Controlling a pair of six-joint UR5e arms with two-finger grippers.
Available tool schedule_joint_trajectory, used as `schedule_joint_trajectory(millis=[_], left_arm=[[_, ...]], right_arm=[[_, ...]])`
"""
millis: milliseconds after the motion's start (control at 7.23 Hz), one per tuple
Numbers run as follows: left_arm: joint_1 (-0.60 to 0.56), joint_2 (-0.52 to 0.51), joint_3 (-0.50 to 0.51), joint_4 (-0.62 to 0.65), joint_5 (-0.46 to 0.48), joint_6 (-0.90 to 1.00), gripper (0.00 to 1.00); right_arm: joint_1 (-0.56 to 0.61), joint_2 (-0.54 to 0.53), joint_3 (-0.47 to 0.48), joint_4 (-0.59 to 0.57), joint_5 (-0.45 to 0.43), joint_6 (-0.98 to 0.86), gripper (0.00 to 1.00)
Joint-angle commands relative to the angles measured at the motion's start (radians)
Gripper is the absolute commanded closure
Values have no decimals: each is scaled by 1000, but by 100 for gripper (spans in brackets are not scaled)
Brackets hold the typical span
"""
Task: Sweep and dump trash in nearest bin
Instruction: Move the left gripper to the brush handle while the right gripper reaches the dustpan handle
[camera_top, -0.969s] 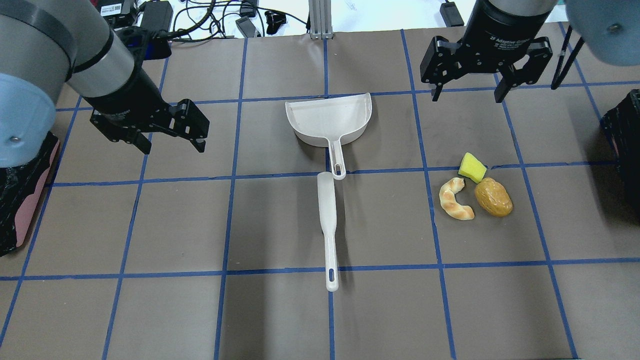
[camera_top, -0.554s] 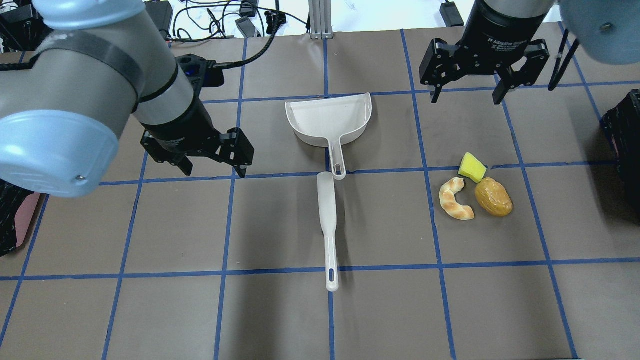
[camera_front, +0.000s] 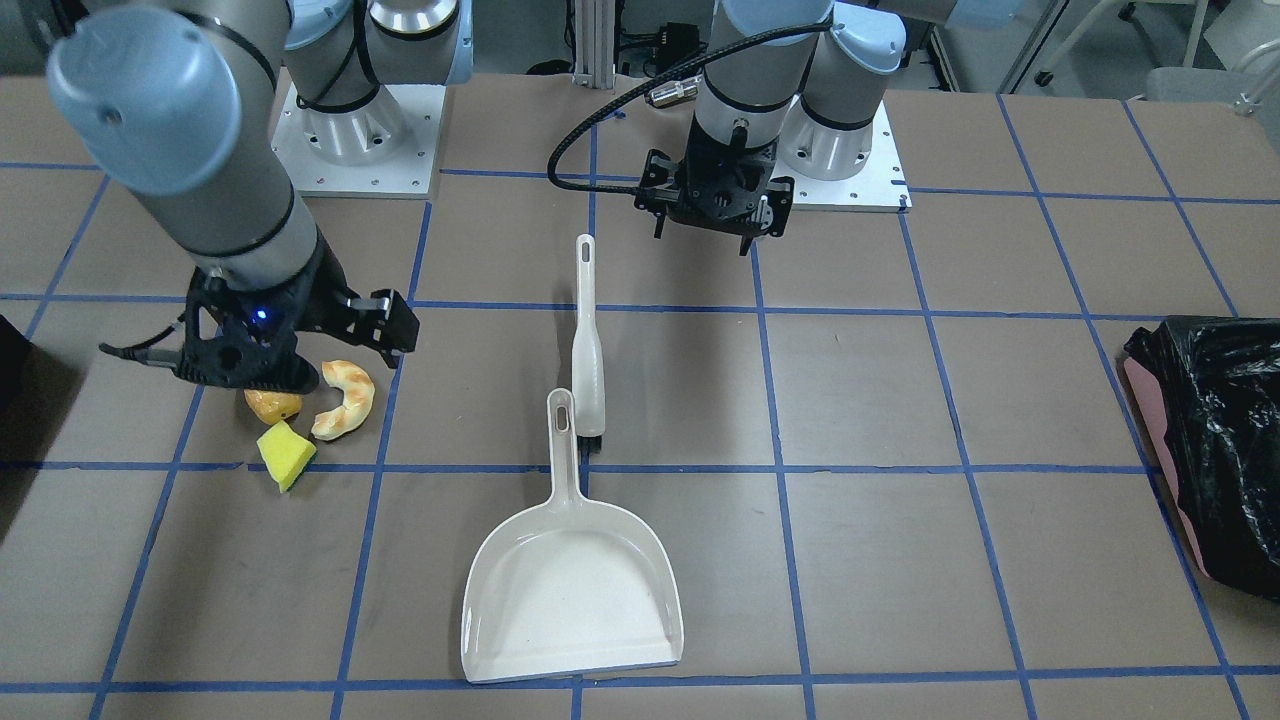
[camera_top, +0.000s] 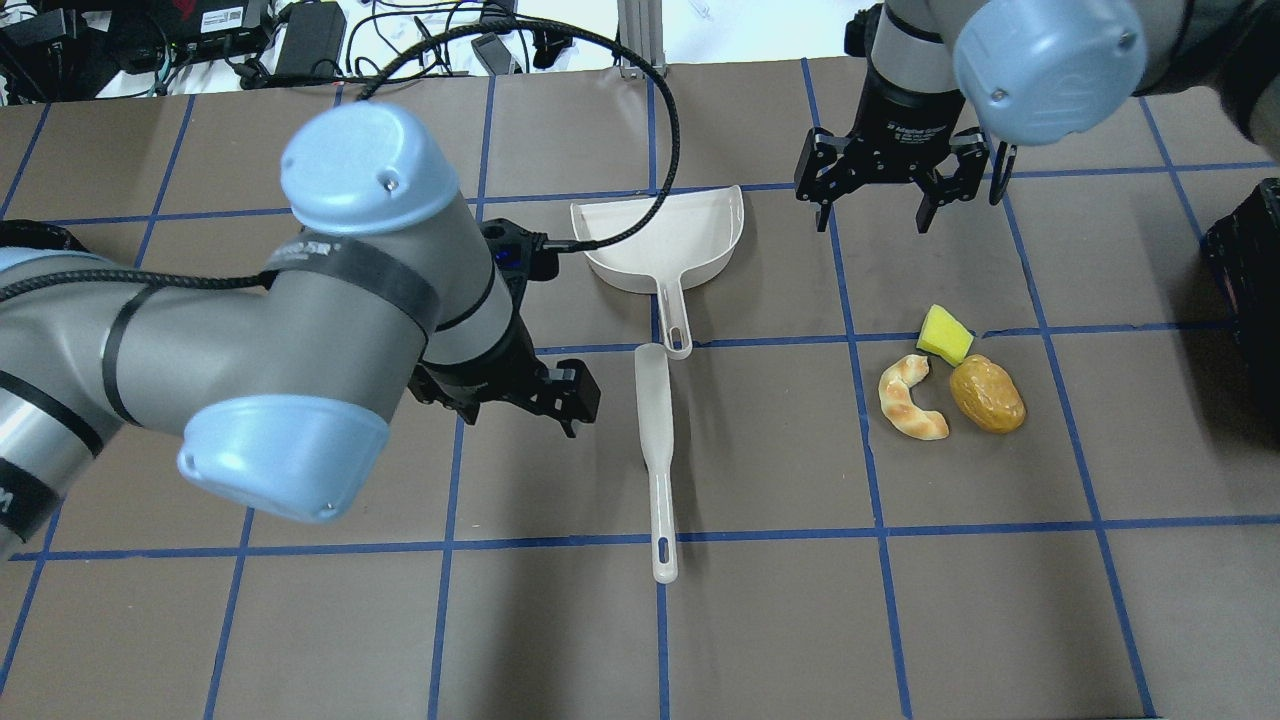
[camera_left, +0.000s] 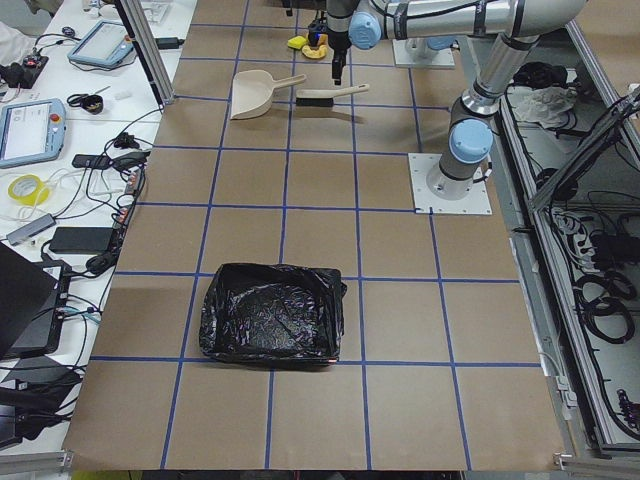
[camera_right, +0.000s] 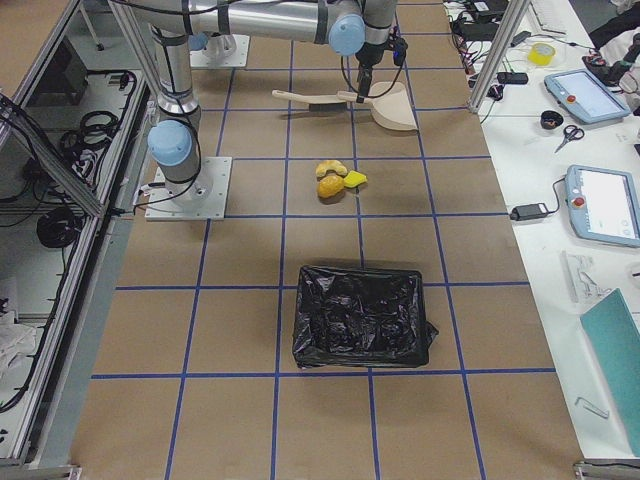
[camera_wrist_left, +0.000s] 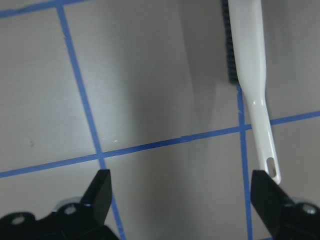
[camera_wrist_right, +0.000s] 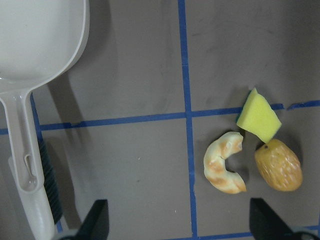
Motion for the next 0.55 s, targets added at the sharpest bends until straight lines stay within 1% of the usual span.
schedule_joint_trajectory(millis=[0, 138, 415], left_arm=[[-94, -17, -85, 112, -19, -108, 0], [-140, -30, -113, 159, -19, -155, 0], [-189, -63, -128, 181, -19, -241, 0]], right_arm=[[35, 107, -22, -77, 83, 13, 0], [87, 159, -56, -82, 90, 67, 0], [171, 265, -137, -84, 95, 116, 1]])
